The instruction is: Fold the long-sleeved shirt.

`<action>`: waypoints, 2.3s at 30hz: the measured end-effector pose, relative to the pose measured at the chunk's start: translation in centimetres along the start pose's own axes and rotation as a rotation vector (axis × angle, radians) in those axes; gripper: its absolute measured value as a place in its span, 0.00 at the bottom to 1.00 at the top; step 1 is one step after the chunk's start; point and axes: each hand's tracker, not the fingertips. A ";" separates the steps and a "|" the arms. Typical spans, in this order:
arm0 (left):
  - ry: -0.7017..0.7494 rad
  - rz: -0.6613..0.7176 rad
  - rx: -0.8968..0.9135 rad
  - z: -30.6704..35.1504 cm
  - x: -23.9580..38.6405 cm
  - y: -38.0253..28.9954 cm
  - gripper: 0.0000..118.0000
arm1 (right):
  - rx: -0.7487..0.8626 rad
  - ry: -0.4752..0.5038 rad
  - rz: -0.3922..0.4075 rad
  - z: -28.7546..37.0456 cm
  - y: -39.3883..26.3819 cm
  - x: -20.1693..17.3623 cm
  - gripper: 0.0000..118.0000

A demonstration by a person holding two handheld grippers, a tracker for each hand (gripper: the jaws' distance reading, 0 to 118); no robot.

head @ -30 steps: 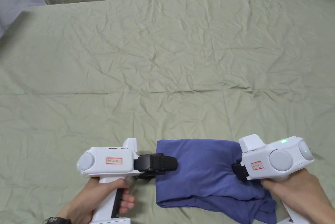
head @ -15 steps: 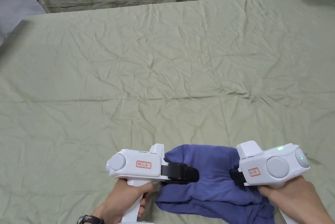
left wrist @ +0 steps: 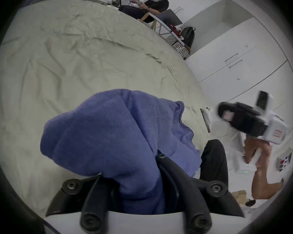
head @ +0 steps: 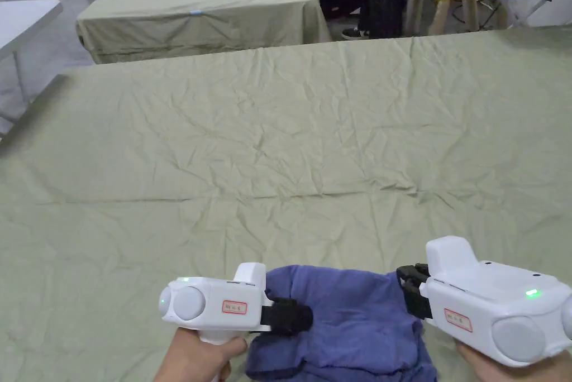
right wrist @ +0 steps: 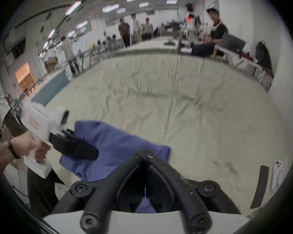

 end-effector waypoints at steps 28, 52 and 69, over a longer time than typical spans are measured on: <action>0.373 0.032 -0.061 18.0 -18.3 1.5 0.13 | -0.006 0.174 0.196 -2.7 3.9 -13.9 0.01; 0.667 0.118 -0.162 31.8 -29.7 1.2 0.10 | -0.110 0.252 0.281 -9.5 4.9 -20.3 0.01; 0.915 -0.043 0.415 33.8 -12.2 -1.1 0.72 | 0.077 0.193 0.210 -2.6 6.7 -14.9 0.01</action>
